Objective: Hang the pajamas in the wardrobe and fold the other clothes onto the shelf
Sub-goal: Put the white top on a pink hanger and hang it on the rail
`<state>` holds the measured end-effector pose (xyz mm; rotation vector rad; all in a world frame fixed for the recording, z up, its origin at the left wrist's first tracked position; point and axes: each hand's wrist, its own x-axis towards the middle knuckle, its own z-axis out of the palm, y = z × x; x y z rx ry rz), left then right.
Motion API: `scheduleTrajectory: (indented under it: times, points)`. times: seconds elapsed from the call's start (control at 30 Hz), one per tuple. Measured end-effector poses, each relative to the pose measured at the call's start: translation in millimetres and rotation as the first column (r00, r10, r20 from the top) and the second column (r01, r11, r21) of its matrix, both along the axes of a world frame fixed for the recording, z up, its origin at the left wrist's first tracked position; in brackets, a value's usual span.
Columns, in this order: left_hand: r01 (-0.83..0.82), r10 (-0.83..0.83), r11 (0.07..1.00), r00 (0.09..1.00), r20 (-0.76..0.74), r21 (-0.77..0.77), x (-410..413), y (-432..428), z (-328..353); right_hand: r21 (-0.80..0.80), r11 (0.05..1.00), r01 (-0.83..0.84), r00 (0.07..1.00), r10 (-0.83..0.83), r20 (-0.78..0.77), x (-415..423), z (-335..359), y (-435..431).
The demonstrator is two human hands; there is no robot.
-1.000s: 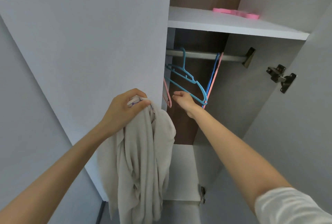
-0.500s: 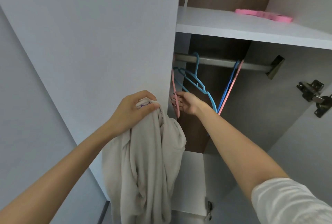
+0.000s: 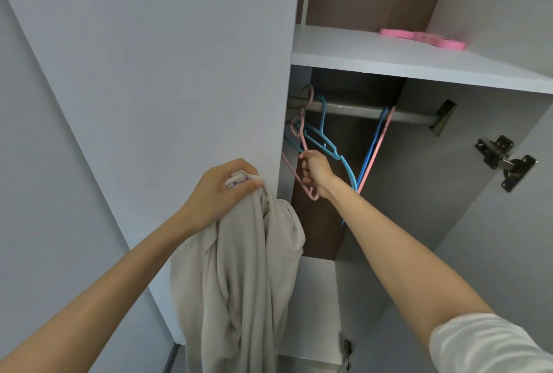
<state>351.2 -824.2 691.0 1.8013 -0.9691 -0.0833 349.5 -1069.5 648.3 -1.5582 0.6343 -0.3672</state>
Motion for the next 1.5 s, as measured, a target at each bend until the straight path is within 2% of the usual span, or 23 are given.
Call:
scheduleTrajectory:
  times: [0.2, 0.37, 0.5, 0.7, 0.83, 0.93, 1.0, 1.2, 1.33, 1.5]
  points:
    - [0.027, -0.028, 1.000, 0.999, 0.031, 0.015, -14.5, 17.4, 4.1, -0.005, 1.000, 0.024, 0.999, -0.024, 0.034, -48.4, 12.1, 20.8]
    - [0.060, -0.061, 0.998, 0.997, 0.041, 0.008, -28.5, 39.8, 4.6, -0.140, 0.988, 0.060, 0.995, -0.049, 0.085, -109.3, 13.6, 56.8]
    - [0.109, -0.110, 0.994, 0.993, 0.045, 0.021, -45.9, 58.6, -0.2, -0.305, 0.923, 0.235, 0.965, -0.182, 0.190, -163.7, 9.9, 102.4]
    - [0.146, -0.149, 0.988, 0.986, 0.067, 0.051, -72.4, 73.0, -9.7, -0.330, 0.838, 0.435, 0.874, -0.305, 0.378, -227.8, 11.3, 146.2]
    - [0.171, -0.176, 0.983, 0.980, 0.093, 0.060, -95.5, 80.6, -10.1, -0.374, 0.787, 0.490, 0.869, -0.412, 0.273, -253.7, 13.1, 145.0]
    - [0.163, -0.170, 0.984, 0.981, 0.098, 0.076, -112.1, 85.6, -8.0, -0.402, 0.798, 0.449, 0.890, -0.439, 0.122, -270.3, 9.0, 136.5]
    - [0.149, -0.157, 0.985, 0.983, 0.096, 0.088, -124.1, 88.0, -7.0, -0.401, 0.822, 0.404, 0.910, -0.407, 0.083, -283.7, 4.2, 133.2]
    - [0.118, -0.121, 0.989, 0.992, 0.040, 0.085, -164.3, 99.1, -10.2, -0.270, 0.895, 0.355, 0.933, -0.322, 0.158, -325.6, -2.2, 135.1]
    - [0.075, -0.079, 0.994, 0.996, 0.041, 0.080, -193.1, 108.4, -15.6, -0.329, 0.920, 0.213, 0.974, -0.175, 0.143, -350.9, -2.2, 147.3]
    - [0.036, -0.038, 0.998, 0.998, 0.043, 0.057, -220.4, 128.1, -24.3, -0.108, 0.994, 0.001, 0.997, 0.008, 0.080, -368.2, -8.3, 169.0]
